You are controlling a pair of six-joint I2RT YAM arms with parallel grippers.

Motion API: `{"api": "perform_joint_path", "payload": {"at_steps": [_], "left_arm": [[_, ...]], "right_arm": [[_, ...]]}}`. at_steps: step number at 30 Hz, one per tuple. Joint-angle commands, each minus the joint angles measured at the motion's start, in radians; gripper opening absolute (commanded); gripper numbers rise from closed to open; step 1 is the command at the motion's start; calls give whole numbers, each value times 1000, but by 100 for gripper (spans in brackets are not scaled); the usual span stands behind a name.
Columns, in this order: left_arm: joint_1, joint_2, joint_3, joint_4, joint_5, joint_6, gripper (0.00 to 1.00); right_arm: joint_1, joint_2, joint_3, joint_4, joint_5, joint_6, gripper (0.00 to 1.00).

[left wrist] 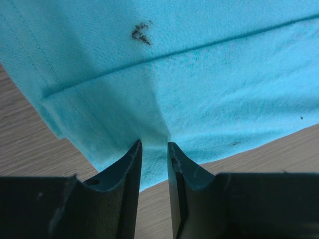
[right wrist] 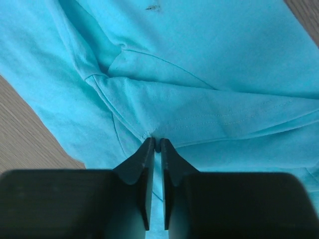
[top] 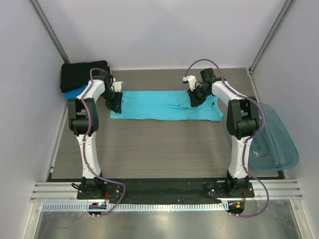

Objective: Fold and stack the t-shirts
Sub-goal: Fold the tshirt

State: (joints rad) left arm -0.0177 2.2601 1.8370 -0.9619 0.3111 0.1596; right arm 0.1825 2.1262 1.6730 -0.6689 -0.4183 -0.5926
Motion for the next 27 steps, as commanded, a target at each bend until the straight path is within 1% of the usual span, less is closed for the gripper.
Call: {"api": "perform_joint_path", "payload": {"at_steps": [1, 2, 5, 10, 15, 17, 19, 21, 22, 24, 25, 27], "left_arm": [[7, 22, 13, 26, -38, 3, 29], [7, 19, 13, 26, -40, 3, 29], [7, 13, 7, 28, -44, 4, 29], [7, 9, -5, 34, -49, 4, 29], [7, -2, -13, 32, -53, 8, 29], [7, -7, -15, 34, -55, 8, 29], [7, -14, -18, 32, -55, 9, 29], [7, -22, -22, 32, -55, 12, 30], [7, -27, -24, 32, -58, 15, 30], [7, -51, -27, 29, -56, 30, 31], [7, -66, -28, 28, -55, 46, 31], [7, -125, -38, 25, -58, 141, 35]], "right_arm": [[6, 9, 48, 2, -23, 7, 14], [5, 11, 53, 2, -25, 8, 8], [6, 12, 57, 2, -27, 8, 1], [14, 12, 102, 2, -39, 4, 1], [72, 64, 223, 5, -10, -39, 1], [106, 92, 281, 3, 15, -47, 14], [130, 118, 310, 5, 44, -52, 24], [138, 97, 321, 21, 85, -46, 33], [143, 80, 314, 34, 101, -38, 42], [144, 43, 275, 49, 121, -35, 44], [144, -7, 257, 52, 140, -39, 44], [144, -64, 196, 60, 154, -50, 44]]}}
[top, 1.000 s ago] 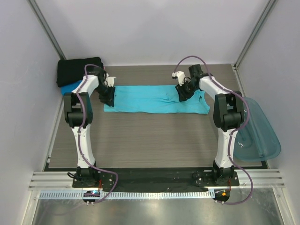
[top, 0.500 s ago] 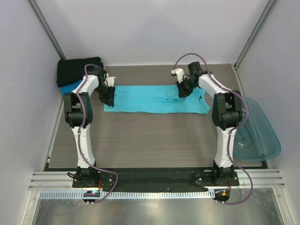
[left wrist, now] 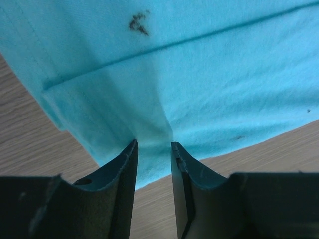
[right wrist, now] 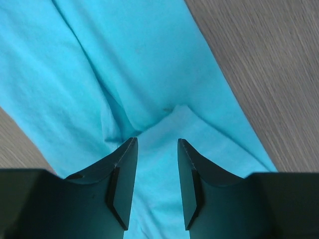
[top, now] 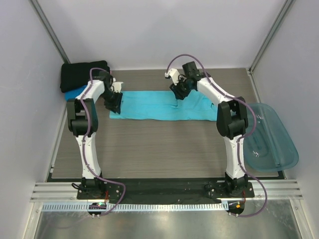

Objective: Fold and stack the t-shirts
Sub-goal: Fold the tshirt

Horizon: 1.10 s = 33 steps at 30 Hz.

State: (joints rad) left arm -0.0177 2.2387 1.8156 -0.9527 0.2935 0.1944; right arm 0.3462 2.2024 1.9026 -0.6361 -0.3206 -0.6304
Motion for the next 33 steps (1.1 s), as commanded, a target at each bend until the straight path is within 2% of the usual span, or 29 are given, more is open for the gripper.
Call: {"api": "perform_joint_path", "payload": {"at_steps": [1, 4, 5, 6, 10, 18, 24, 33], "left_arm": [[7, -144, -27, 12, -39, 210, 38], [7, -183, -41, -58, -16, 376, 44], [7, -186, -35, -104, -2, 495, 48], [5, -183, -30, -180, 1, 540, 49], [-5, -169, -51, -241, -80, 678, 44], [-5, -110, -18, -247, -111, 720, 44], [-21, -39, 37, -244, -99, 682, 44], [-59, 7, 24, -185, -143, 646, 44]], "right_arm": [[-19, -194, -80, 30, 67, -20, 44], [-19, -262, -138, 33, 83, -17, 45], [-21, -298, -176, 33, 90, -15, 45], [-19, -312, -195, 33, 94, -18, 45], [-21, -356, -270, 32, 110, -40, 45], [-19, -359, -289, 32, 107, -23, 45], [-19, -372, -303, 29, 129, -40, 45], [-19, -400, -356, 29, 141, -54, 45]]}}
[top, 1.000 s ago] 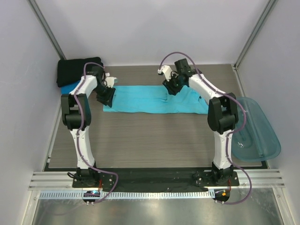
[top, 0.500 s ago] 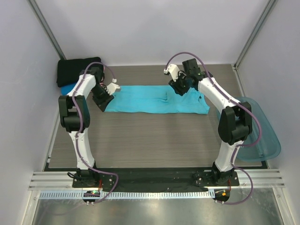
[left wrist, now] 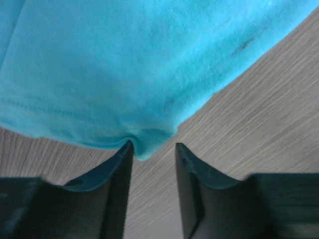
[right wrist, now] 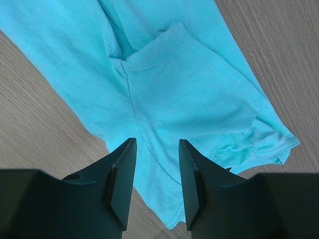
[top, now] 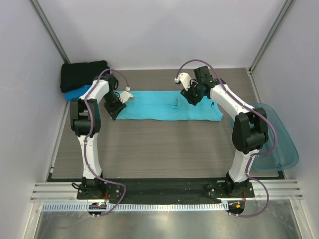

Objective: Fold and stack the t-shirts
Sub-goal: Fold the tshirt

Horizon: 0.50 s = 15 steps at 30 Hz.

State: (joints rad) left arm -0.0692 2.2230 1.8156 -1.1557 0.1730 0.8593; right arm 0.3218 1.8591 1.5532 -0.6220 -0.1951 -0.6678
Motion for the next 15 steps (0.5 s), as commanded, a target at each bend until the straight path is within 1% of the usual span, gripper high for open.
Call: {"api": "perform_joint_path", "payload": {"at_steps": [1, 6, 7, 8, 9, 11, 12, 14, 15], "left_arm": [[-9, 32, 24, 13, -27, -22, 38], [-7, 17, -31, 13, -47, -49, 20], [-7, 9, -42, 16, -52, -65, 7], [-7, -8, -56, 16, -67, -77, 2], [-7, -20, -87, 20, -73, -83, 0], [-7, -64, -125, 22, -81, -98, 0], [-9, -83, -143, 18, -84, -103, 0], [-12, -123, -199, -7, -81, -109, 0], [-18, -167, -222, -39, -79, -112, 0]], "right_arm": [[5, -58, -11, 15, 17, -19, 45], [3, -72, -28, 13, 48, -36, 45], [2, -75, -28, 13, 54, -36, 45], [-7, -75, -33, 16, 57, -36, 45], [-15, -75, -33, 18, 60, -35, 44], [-38, -67, -36, 30, 71, -7, 43], [-70, -63, -35, 45, 71, 13, 43], [-108, -45, -27, 62, 63, 88, 42], [-142, -37, -24, 77, 63, 117, 42]]}}
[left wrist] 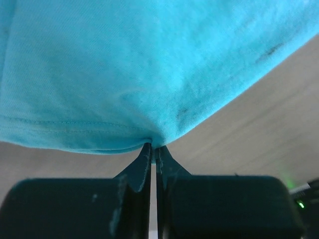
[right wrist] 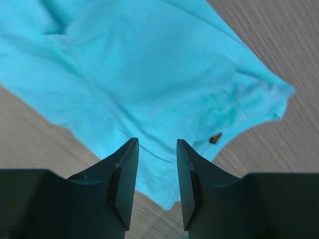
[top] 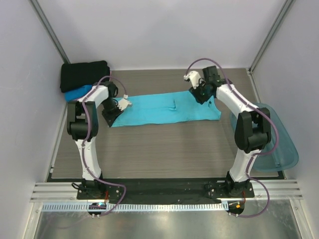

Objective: Fold and stack the t-shirts
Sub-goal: Fold the tshirt

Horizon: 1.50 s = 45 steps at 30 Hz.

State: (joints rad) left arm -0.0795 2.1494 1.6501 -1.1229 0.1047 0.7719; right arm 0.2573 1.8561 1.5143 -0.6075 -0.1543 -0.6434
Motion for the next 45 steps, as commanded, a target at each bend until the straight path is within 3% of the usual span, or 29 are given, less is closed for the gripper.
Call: {"api": "perform_joint_path", "payload": {"at_steps": [1, 8, 16, 26, 35, 37, 38, 40, 41, 45], "left_arm": [[-12, -124, -103, -89, -10, -26, 0], [-100, -364, -343, -236, -62, -29, 0], [-120, -503, -403, -307, -96, -78, 0], [-144, -533, -389, -359, -97, -105, 0], [-160, -525, -375, -356, -94, -118, 0], [-167, -525, -374, -359, -96, -117, 0], [-170, -525, -372, -362, -96, -117, 0], [-178, -523, -366, -374, -96, -120, 0], [-192, -523, -363, -380, -96, -123, 0], [-267, -530, -339, -425, -25, -128, 0]], "right_arm": [[-91, -23, 21, 69, 24, 132, 42], [-182, 142, 185, 19, 67, 197, 42], [-197, 259, 274, -57, -13, 195, 44], [-194, 356, 366, -144, -142, 211, 44], [-164, 423, 376, -192, -102, 200, 44], [-158, 449, 394, -205, -100, 189, 41], [-155, 465, 405, -225, -96, 183, 30], [-148, 507, 447, -236, -64, 177, 17], [-144, 523, 466, -247, -56, 174, 4], [-132, 615, 619, -229, -18, 172, 1]]}}
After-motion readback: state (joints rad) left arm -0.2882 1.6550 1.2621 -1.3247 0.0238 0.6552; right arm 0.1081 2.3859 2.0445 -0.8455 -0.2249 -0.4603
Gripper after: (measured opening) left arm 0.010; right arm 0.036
